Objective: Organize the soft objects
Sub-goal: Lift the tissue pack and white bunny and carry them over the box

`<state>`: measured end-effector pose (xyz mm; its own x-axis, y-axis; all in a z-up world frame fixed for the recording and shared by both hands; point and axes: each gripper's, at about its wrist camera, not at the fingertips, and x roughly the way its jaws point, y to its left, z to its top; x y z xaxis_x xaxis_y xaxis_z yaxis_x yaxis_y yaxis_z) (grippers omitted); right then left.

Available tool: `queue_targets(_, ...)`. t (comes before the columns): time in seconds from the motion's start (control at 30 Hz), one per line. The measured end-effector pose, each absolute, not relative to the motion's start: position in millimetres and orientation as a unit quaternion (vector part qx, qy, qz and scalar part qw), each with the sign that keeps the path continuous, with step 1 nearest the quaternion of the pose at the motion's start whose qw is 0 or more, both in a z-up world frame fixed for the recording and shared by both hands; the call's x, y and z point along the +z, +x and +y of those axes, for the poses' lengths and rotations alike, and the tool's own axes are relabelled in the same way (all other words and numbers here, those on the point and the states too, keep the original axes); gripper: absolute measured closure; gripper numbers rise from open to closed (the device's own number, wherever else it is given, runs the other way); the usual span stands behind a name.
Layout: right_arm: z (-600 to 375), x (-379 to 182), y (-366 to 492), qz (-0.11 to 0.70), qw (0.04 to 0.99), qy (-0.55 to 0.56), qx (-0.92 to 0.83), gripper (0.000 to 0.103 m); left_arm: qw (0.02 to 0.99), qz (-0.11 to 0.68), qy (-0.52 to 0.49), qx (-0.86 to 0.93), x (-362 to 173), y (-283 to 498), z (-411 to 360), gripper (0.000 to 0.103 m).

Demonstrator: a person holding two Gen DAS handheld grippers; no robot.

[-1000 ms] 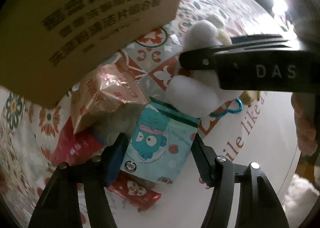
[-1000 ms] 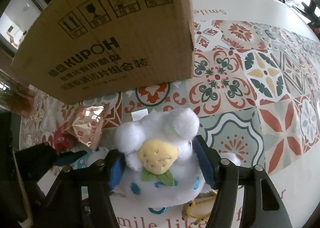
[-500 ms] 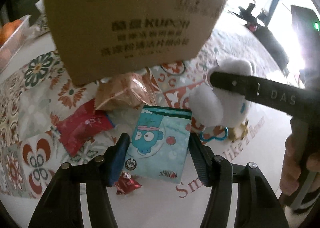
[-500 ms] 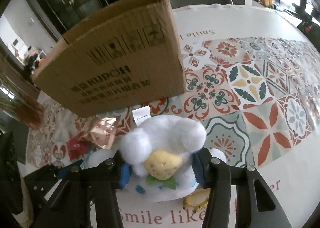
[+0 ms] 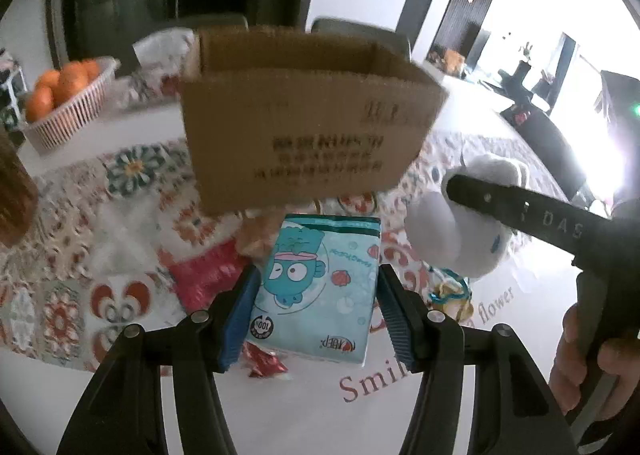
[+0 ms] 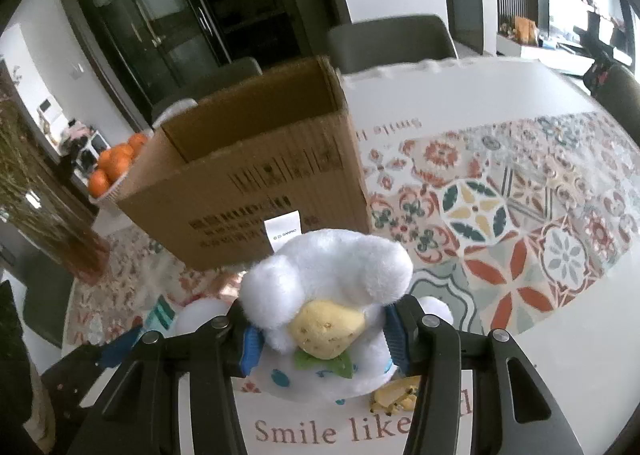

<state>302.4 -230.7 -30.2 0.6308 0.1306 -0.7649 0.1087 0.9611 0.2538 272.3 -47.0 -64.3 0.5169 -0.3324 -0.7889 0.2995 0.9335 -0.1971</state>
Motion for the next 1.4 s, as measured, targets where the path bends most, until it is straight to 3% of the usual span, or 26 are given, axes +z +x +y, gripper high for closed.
queue_targets(0.7, -219.0, 59.7, 315.1, 0.325, 0.935, 0.135, 0.043, 0.052, 0.932, 0.325, 0.001, -0.161, 45.1, 287.0, -29.5, 0.045)
queue_targets(1.4, -203.8, 102.3, 377.7, 0.287, 0.950, 0.101, 0.072, 0.052, 0.932, 0.326, -0.014, -0.156, 65.3, 350.2, -22.5, 0.045)
